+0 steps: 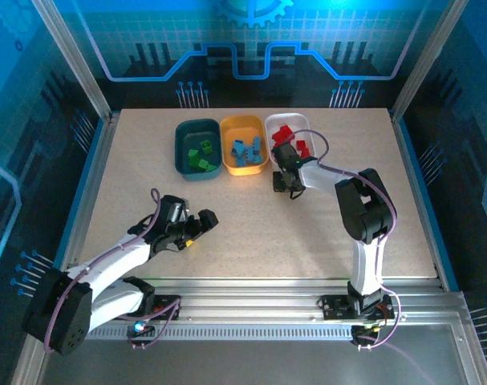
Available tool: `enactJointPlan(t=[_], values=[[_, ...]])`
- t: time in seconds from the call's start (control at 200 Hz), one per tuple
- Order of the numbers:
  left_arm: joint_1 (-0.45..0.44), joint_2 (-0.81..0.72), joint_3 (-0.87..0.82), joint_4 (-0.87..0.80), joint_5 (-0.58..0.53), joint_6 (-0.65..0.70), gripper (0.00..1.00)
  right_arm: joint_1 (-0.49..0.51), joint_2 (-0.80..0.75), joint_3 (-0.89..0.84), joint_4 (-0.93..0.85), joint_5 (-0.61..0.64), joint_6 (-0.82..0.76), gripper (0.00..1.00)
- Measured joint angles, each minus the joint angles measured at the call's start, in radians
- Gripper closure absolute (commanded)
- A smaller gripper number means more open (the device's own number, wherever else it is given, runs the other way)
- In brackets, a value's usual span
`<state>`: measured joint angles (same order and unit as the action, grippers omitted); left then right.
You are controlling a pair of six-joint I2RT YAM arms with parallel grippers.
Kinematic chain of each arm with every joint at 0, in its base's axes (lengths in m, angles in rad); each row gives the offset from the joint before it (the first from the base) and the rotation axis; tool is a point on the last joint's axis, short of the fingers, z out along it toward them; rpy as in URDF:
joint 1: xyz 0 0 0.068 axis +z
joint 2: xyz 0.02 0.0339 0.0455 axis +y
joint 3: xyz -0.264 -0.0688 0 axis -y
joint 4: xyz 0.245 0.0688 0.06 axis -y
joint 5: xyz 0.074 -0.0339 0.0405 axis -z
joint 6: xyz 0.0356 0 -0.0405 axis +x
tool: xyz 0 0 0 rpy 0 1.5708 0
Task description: Sort the legos into containers by color
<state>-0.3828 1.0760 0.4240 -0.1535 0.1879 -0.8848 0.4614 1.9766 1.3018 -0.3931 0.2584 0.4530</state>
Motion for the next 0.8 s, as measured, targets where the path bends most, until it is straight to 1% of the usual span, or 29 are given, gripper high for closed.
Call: enactJointPlan(t=[0.16, 0.22, 0.285, 0.365, 0.465, 0.555, 0.675, 0.8], values=[[0.001, -0.024, 0.01, -0.045, -0.031, 0.003, 0.01, 0.058, -0.061, 0.0, -0.014, 0.023, -0.01, 0.57], [0.018, -0.037, 0.027, -0.081, -0.044, 0.005, 0.01, 0.093, -0.1, 0.001, -0.016, 0.027, -0.011, 0.57], [0.069, -0.051, 0.047, -0.116, -0.056, 0.01, 0.01, 0.137, -0.128, 0.019, -0.018, 0.026, -0.01, 0.57], [0.175, -0.058, 0.058, -0.146, -0.061, 0.011, 0.01, 0.196, -0.116, 0.094, -0.009, 0.013, -0.01, 0.57], [0.293, -0.058, 0.058, -0.18, -0.058, 0.011, 0.01, 0.264, -0.02, 0.278, -0.004, -0.004, -0.026, 0.57], [0.35, -0.058, 0.058, -0.209, -0.039, 0.012, 0.01, 0.304, 0.097, 0.461, -0.001, -0.024, -0.043, 0.56], [0.386, -0.065, 0.057, -0.224, -0.001, 0.016, 0.01, 0.312, 0.261, 0.694, -0.034, -0.044, -0.071, 0.56], [0.394, -0.094, 0.053, -0.222, 0.041, 0.019, 0.01, 0.303, 0.405, 0.893, -0.089, -0.05, -0.103, 0.54]])
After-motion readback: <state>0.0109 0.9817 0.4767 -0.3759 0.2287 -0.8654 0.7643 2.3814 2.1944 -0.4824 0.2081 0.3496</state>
